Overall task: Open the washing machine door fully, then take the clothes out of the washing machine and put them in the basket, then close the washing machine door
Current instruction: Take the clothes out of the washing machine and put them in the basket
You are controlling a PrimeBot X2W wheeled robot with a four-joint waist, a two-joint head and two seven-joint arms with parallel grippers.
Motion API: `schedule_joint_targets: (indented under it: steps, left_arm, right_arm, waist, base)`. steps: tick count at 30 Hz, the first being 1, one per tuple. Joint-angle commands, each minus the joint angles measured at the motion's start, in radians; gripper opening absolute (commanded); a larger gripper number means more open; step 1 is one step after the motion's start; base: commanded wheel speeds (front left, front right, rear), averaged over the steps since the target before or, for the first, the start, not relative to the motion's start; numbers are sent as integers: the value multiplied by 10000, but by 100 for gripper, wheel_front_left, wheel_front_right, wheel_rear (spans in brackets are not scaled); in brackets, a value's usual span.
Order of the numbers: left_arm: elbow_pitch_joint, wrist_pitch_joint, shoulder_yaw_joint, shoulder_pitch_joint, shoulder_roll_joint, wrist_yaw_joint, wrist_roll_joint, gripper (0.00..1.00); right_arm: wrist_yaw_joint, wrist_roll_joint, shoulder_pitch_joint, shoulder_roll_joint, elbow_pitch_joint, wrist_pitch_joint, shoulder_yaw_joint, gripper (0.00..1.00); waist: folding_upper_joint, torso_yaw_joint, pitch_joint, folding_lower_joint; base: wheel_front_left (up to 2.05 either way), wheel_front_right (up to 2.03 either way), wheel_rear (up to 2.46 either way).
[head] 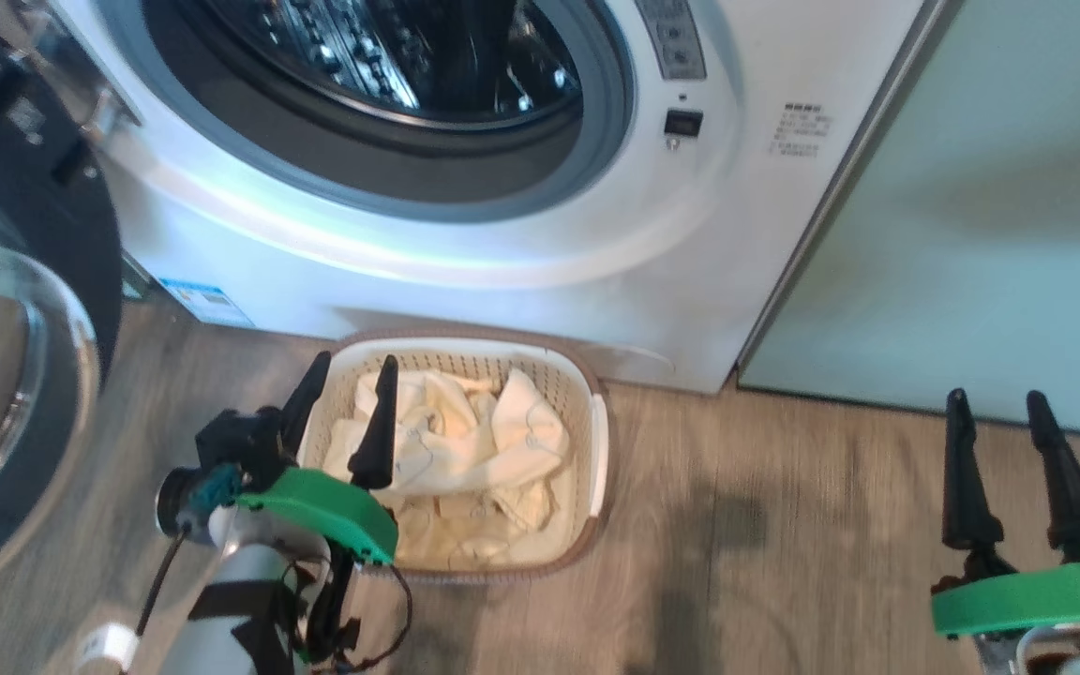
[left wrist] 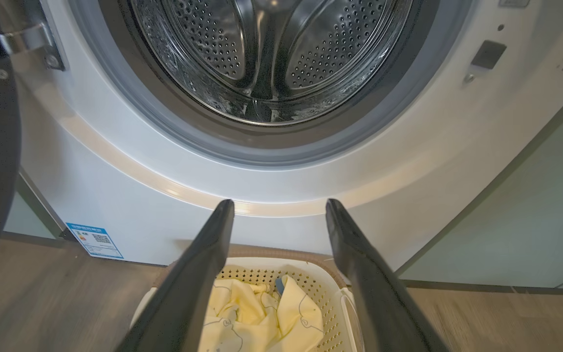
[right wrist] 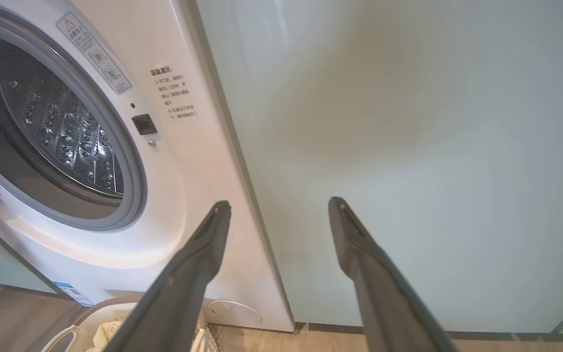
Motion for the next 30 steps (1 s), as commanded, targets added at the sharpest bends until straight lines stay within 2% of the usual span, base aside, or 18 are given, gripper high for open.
schedule_joint_targets:
  steps: [1,6,16,30]
  left_arm:
    - [-564,-62,388,36,116,66,128,100]
    - [-1492,0,317,833,226,197,289,100]
    - [-2813,806,185,2326,334,463,322,100]
    - [-3437,1149,51,2722,452,634,348,100]
  right_arm:
    - [2,-55,-10,-123,-234,-67,263,100]
    - [2,-1,310,-123,-149,-67,425,100]
    - [2,262,1086,-123,-39,-67,702,100]
    - [2,284,1241,-123,-60,-67,697,100]
  waist:
    - [-1,173,-583,2]
    - [-1,151,-1280,2]
    - [-1,-54,-2529,2]
    - [-1,-132,-2688,2]
  base:
    - [0,0,0]
    - [0,0,0]
    - [0,0,0]
    - [0,0,0]
